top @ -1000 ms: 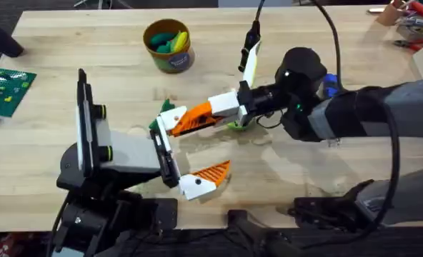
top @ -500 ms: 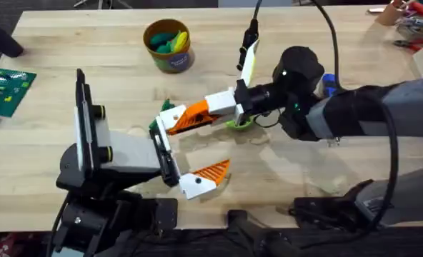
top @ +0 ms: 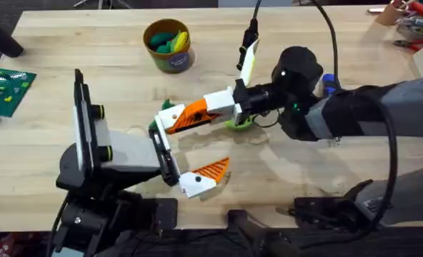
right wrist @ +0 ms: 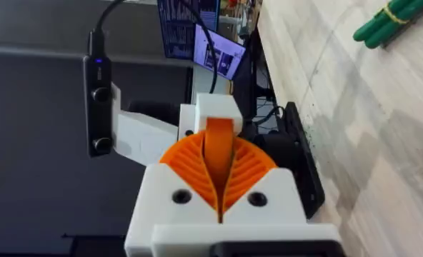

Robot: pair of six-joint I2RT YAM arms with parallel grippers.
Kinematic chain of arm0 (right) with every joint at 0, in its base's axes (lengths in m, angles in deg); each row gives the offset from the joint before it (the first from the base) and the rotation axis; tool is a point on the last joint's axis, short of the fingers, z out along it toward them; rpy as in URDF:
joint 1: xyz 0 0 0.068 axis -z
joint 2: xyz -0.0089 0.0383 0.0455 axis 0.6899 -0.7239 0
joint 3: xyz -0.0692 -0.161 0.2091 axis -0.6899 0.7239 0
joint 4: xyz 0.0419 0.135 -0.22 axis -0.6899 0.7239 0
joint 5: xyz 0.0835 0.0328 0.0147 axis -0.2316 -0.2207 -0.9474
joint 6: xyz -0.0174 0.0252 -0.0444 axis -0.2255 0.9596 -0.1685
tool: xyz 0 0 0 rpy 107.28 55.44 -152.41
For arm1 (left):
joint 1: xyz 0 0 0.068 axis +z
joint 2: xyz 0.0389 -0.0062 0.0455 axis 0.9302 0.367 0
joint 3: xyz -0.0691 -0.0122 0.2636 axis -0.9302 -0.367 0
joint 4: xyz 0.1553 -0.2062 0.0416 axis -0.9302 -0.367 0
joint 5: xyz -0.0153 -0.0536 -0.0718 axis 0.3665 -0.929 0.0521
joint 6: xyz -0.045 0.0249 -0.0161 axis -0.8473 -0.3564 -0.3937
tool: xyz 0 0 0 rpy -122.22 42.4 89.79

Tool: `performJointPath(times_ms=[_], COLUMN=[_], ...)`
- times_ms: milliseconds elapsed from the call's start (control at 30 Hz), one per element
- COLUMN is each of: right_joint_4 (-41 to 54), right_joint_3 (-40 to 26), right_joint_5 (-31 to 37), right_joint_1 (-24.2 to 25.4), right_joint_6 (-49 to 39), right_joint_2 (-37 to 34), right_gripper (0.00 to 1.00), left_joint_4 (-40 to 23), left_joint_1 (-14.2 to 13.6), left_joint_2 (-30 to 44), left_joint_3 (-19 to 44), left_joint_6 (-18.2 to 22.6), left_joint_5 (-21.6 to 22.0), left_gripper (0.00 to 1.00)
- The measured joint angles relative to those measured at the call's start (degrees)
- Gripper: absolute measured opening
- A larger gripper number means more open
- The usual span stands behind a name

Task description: Pick up the gripper from the table and insert it into the empty holder that is missing its gripper. Then pick up a screw, insert it into the mounting hole, and use the screwdriver to tighten it. Finally, clean up the table by picking up the vegetable and placing it into the bucket.

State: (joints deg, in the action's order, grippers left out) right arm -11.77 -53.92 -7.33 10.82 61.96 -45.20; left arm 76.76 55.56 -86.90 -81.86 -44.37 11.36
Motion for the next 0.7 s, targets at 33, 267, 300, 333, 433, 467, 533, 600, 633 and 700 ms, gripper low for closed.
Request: performJointPath(times_ms=[33,267,300,333,433,467,533,600,633,700], right_joint_4=[0.0,-0.1,-0.1,-0.1,-0.1,-0.1,-0.1,-0.1,-0.1,-0.1], right_joint_3=[0.0,0.0,0.0,0.0,0.0,0.0,0.0,0.0,0.0,0.0], right_joint_5=[0.0,0.8,1.0,1.1,1.3,1.5,1.6,1.7,1.7,1.7], right_joint_1=[0.0,-0.1,-0.2,-0.2,-0.2,-0.3,-0.3,-0.3,-0.3,-0.3], right_joint_6=[0.0,0.0,0.0,0.0,0.0,0.0,0.0,0.0,0.0,0.0], right_joint_2=[0.0,0.0,0.0,0.0,0.0,0.0,0.0,0.0,0.0,0.0], right_gripper=[0.017,0.017,0.017,0.016,0.017,0.017,0.015,0.016,0.017,0.017], left_joint_4=[0.0,0.0,0.0,0.1,0.1,0.1,0.1,0.1,0.1,0.1], left_joint_1=[0.0,0.0,0.0,0.0,0.0,0.0,0.0,0.0,0.0,0.0], left_joint_2=[0.0,0.0,0.0,0.0,0.0,0.0,0.0,0.0,0.0,0.0], left_joint_3=[0.0,0.0,0.0,0.0,0.0,0.0,0.0,0.0,0.0,0.0], left_joint_6=[0.0,0.0,0.0,0.0,0.0,0.0,0.0,0.0,0.0,0.0], left_joint_5=[0.0,0.4,0.5,0.6,0.7,0.8,0.9,0.9,0.9,1.0], left_gripper=[0.986,0.987,0.987,0.987,0.986,0.987,0.987,0.987,0.987,0.987])
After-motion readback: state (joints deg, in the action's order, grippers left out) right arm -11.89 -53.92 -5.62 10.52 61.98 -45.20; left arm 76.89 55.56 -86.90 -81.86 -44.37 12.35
